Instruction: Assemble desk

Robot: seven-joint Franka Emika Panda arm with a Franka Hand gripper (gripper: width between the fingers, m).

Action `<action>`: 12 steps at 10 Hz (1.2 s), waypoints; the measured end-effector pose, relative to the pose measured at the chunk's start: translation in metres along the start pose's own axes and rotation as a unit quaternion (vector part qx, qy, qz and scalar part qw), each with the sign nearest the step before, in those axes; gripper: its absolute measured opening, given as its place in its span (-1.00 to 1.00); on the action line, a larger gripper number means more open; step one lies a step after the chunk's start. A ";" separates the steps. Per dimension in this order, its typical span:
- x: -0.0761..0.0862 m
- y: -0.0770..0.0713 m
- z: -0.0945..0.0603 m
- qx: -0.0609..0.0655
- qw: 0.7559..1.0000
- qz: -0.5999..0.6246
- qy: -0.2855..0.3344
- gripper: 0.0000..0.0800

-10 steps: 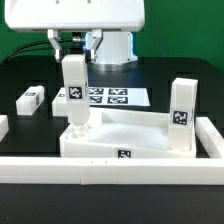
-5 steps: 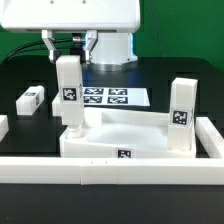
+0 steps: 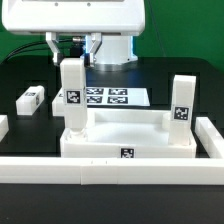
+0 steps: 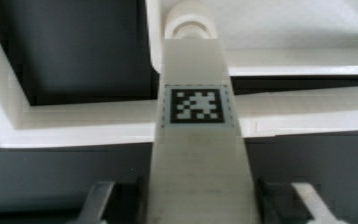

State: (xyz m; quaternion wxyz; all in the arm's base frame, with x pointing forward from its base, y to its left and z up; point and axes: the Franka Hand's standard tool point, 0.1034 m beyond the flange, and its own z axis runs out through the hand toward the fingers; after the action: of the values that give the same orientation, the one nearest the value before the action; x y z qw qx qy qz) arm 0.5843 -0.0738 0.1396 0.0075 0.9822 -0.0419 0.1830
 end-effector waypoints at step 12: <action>-0.009 -0.004 0.010 -0.006 1.000 -0.013 0.006 -0.10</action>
Offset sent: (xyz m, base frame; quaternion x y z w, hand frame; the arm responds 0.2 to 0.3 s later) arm -0.0093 0.0017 -0.0045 -0.0045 0.0081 0.0030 1.0000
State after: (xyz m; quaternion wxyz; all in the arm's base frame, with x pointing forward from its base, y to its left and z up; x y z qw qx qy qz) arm 0.5793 -0.0698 0.1274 0.0163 0.9814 -0.0304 0.1889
